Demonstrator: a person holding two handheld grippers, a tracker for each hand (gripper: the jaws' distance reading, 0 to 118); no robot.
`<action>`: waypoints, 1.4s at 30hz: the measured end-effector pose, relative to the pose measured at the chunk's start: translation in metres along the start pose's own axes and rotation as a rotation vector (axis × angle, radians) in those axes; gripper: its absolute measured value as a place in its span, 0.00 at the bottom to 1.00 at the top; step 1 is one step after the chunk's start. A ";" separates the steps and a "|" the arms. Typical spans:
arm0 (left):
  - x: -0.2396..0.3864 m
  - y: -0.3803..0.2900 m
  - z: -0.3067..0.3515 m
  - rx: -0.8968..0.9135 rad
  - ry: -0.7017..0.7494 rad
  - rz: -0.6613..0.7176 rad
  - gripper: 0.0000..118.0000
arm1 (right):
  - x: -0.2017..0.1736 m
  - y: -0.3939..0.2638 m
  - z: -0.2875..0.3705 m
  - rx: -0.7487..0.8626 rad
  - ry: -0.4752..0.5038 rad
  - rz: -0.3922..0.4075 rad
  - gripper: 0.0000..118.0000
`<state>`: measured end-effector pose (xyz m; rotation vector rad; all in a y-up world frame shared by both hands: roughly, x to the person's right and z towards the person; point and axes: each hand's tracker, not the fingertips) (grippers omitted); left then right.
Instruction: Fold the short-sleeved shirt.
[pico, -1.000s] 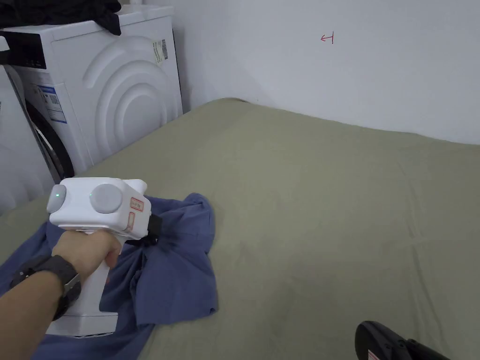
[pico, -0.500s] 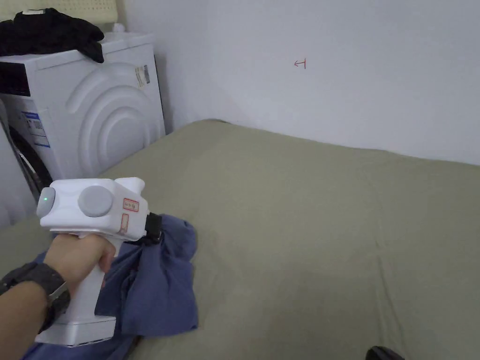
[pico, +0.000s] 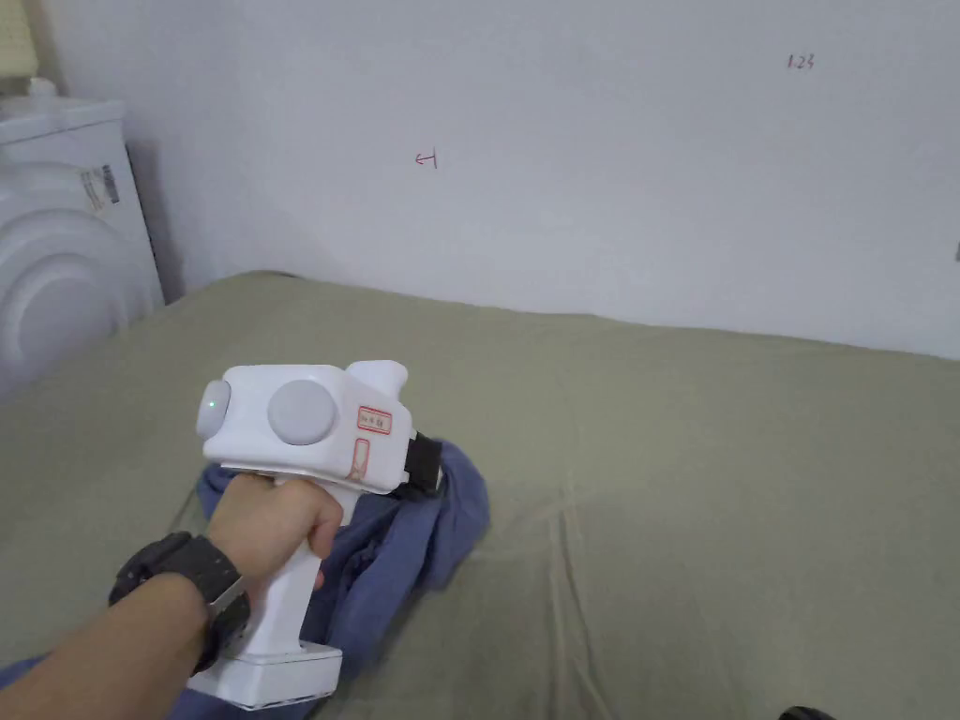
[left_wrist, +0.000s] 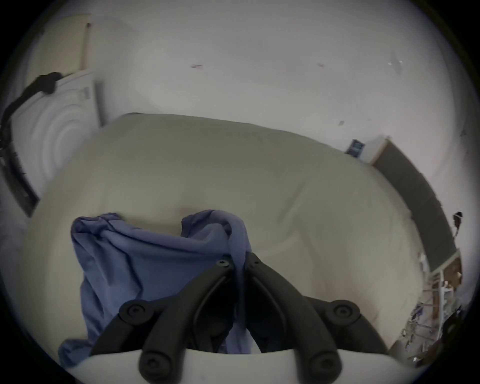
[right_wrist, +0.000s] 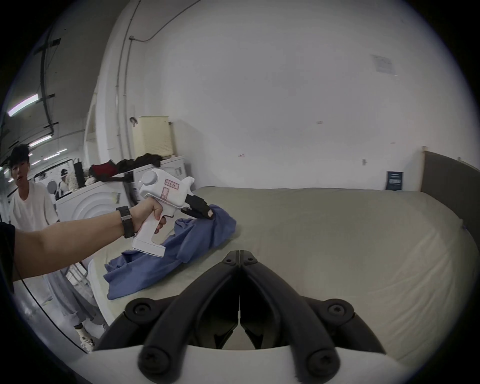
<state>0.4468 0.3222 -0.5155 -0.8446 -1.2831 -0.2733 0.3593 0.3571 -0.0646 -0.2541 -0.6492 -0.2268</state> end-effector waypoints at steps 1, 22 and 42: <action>0.021 0.005 -0.013 -0.010 -0.018 -0.036 0.03 | 0.009 0.001 0.008 0.008 -0.026 -0.007 0.00; 0.422 -0.027 -0.143 -0.155 -0.427 -0.324 0.03 | 0.144 -0.006 0.115 0.077 -0.362 -0.161 0.00; 0.436 -0.058 -0.162 -0.183 -0.366 -0.364 0.09 | 0.142 -0.007 0.126 0.082 -0.364 -0.155 0.00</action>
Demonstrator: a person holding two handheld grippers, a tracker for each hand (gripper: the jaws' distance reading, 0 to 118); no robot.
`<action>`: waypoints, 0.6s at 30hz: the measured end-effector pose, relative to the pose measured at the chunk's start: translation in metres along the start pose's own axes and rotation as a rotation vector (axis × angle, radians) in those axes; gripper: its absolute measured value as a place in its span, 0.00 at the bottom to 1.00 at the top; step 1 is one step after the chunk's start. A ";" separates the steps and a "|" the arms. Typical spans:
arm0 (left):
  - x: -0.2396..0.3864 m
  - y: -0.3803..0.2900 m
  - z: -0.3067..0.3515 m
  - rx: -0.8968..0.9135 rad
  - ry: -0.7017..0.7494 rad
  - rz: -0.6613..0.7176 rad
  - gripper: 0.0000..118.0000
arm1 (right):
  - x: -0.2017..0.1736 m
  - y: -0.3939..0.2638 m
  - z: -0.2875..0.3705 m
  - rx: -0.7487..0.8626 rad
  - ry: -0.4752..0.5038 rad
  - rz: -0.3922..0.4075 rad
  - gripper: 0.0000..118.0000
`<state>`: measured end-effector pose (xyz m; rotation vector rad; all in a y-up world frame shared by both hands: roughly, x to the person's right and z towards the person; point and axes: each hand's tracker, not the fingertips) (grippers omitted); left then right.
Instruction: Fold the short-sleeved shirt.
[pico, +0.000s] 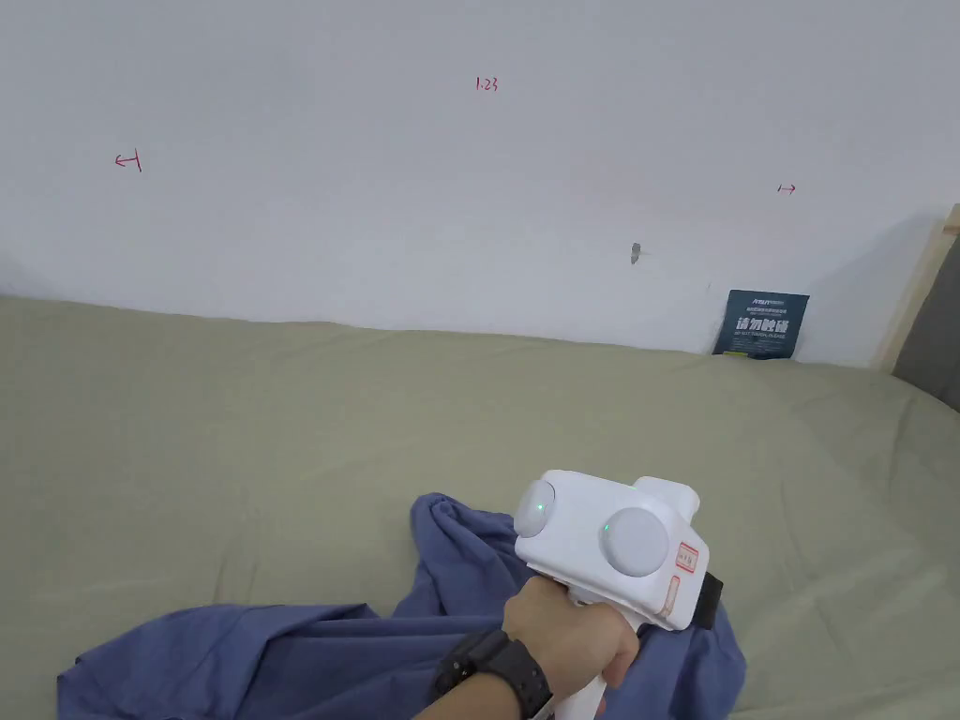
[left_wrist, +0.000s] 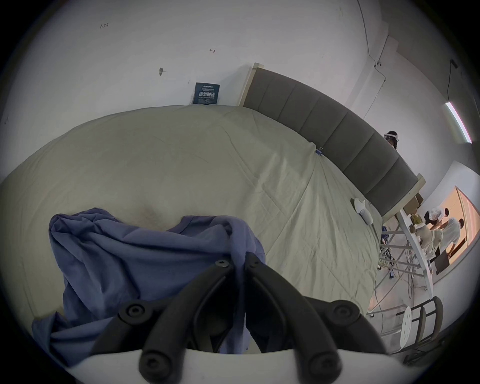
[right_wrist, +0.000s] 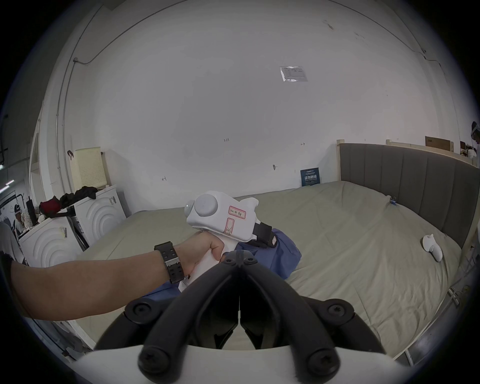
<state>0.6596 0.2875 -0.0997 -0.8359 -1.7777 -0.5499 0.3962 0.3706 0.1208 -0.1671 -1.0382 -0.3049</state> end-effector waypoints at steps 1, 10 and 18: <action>-0.002 -0.003 0.003 0.051 0.033 0.012 0.31 | 0.000 0.000 0.000 -0.002 0.001 -0.003 0.00; -0.025 -0.066 0.148 0.402 0.123 0.121 1.00 | -0.003 0.007 0.012 0.013 0.003 0.021 0.01; -0.047 -0.211 0.316 0.668 0.591 0.218 0.00 | -0.014 0.009 -0.009 0.030 0.003 0.249 0.01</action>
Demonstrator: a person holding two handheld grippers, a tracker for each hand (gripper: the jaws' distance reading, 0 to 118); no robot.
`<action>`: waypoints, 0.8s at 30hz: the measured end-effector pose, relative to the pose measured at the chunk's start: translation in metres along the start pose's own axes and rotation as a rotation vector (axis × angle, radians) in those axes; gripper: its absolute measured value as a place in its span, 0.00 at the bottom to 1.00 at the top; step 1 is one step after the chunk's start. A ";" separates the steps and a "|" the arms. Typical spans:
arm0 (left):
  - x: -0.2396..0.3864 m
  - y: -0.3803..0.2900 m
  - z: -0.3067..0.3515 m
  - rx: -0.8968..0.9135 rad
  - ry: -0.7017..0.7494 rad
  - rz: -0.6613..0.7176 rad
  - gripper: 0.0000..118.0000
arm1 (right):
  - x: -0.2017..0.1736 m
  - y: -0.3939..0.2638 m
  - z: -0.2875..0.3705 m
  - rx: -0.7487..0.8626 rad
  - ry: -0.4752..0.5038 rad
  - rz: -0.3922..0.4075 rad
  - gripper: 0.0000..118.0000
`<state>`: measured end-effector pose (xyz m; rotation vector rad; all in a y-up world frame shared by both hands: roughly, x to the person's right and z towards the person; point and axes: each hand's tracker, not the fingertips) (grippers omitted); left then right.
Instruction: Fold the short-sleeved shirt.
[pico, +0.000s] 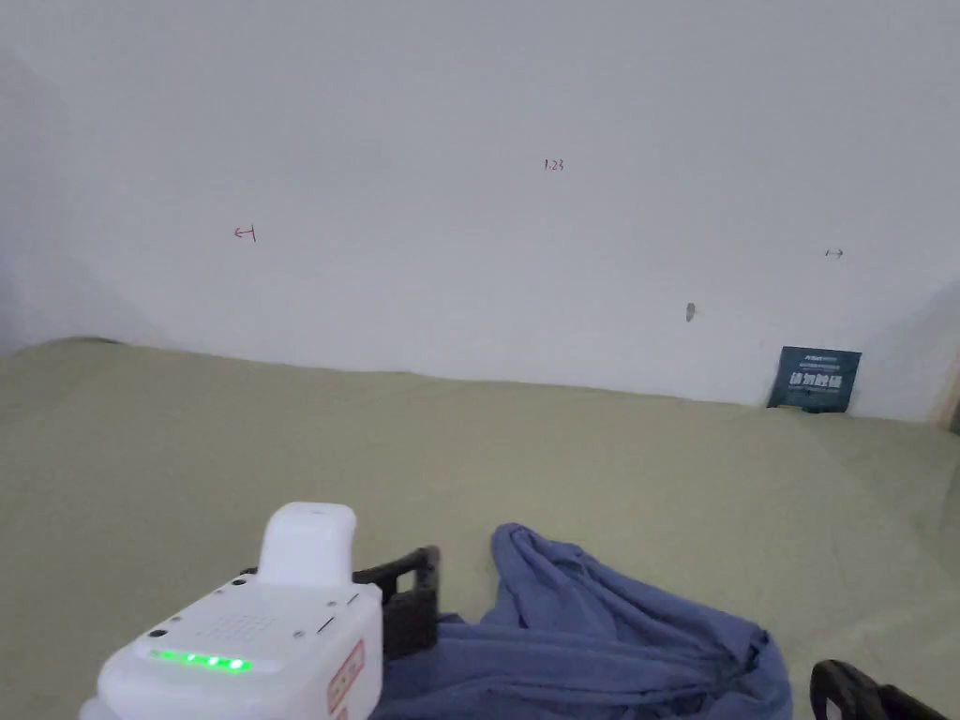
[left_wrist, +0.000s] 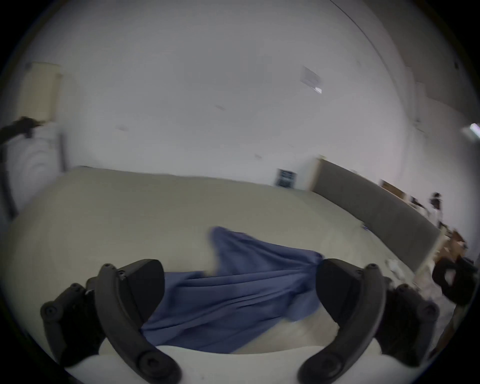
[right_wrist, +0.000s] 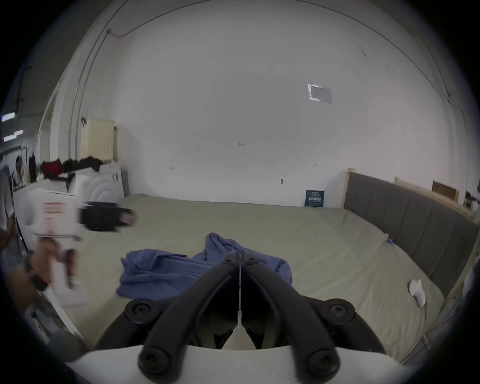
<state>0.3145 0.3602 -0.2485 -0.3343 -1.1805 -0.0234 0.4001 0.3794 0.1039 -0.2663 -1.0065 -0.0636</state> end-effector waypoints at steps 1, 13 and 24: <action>-0.010 -0.002 0.023 0.046 0.047 -0.050 0.00 | 0.001 0.000 -0.002 0.000 -0.002 -0.011 0.01; -0.090 -0.023 0.117 -0.003 0.300 -0.026 0.00 | 0.007 0.002 0.002 -0.013 0.035 -0.098 0.01; -0.092 -0.049 0.049 -0.199 0.198 0.037 0.00 | -0.005 -0.004 -0.035 -0.067 0.080 -0.055 0.01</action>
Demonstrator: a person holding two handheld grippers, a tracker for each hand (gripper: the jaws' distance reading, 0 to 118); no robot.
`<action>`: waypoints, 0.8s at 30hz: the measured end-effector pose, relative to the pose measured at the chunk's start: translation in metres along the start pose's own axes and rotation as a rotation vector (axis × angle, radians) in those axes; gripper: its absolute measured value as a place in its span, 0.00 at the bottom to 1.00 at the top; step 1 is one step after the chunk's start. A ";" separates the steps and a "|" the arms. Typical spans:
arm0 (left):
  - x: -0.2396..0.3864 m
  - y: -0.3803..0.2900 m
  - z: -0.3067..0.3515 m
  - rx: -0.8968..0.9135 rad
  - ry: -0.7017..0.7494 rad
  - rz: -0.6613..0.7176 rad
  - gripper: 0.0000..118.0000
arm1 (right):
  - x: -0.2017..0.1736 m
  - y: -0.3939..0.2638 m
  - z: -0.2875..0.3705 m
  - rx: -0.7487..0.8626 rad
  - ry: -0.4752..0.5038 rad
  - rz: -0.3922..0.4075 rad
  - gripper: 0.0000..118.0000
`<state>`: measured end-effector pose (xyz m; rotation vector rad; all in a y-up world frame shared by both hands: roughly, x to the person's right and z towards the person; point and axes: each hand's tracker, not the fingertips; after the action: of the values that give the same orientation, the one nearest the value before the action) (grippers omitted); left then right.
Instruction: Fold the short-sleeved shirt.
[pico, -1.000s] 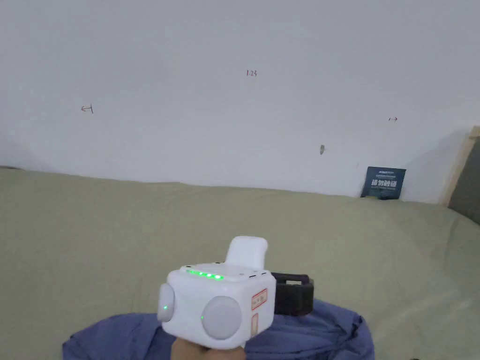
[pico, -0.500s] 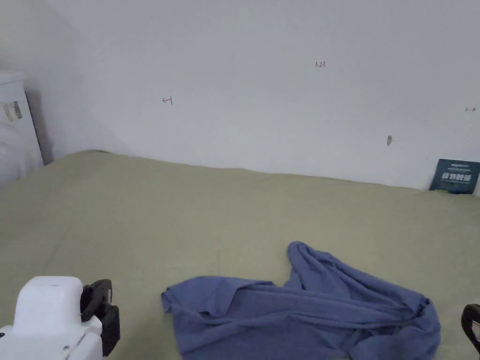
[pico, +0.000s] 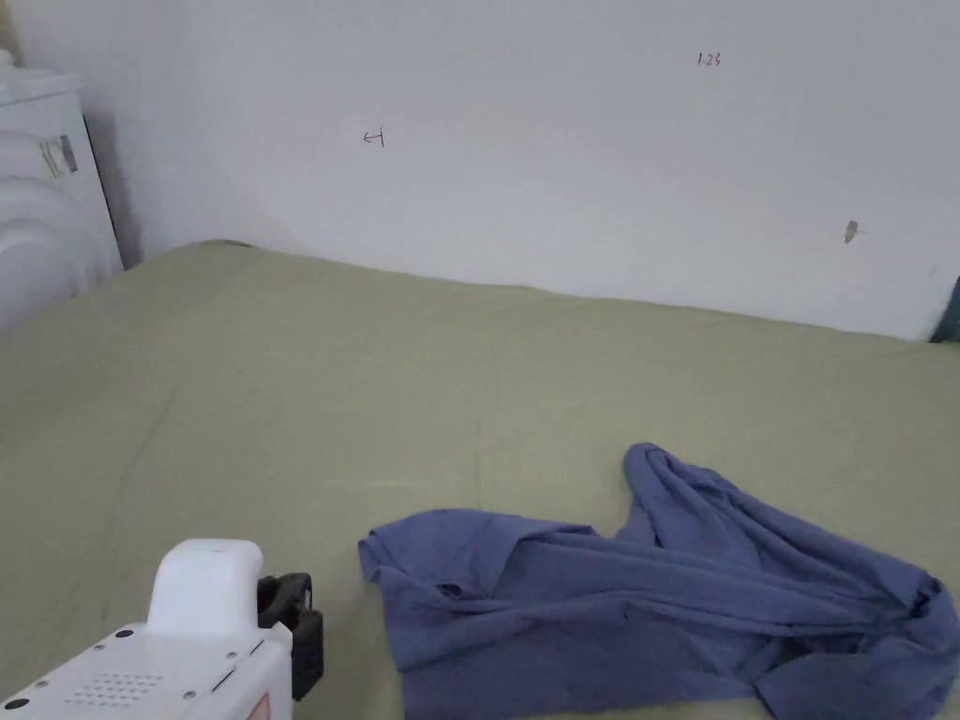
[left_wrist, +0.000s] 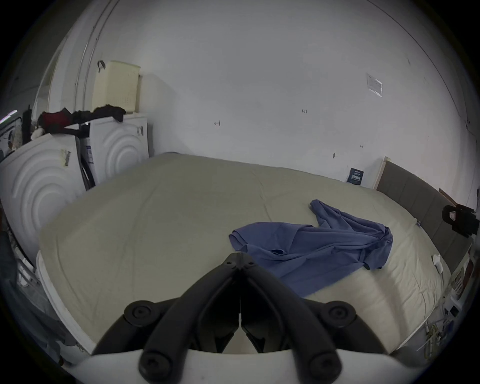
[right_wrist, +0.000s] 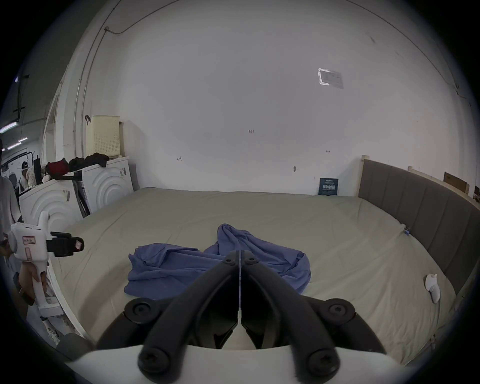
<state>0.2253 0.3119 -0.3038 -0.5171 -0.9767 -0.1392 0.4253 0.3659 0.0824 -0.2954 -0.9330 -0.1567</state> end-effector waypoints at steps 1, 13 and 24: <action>0.005 0.002 -0.009 -0.011 -0.002 0.005 0.00 | 0.000 -0.002 -0.003 -0.001 -0.002 0.000 0.01; -0.002 0.042 -0.141 -0.225 -0.042 -0.216 0.03 | 0.015 -0.022 -0.031 -0.076 -0.013 -0.016 0.01; 0.069 0.043 -0.206 -0.349 -0.250 -0.361 0.96 | 0.020 -0.037 -0.052 -0.121 -0.021 -0.036 0.01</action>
<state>0.4340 0.2584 -0.3553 -0.6841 -1.2949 -0.5878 0.4669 0.3141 0.0761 -0.3927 -0.9522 -0.2443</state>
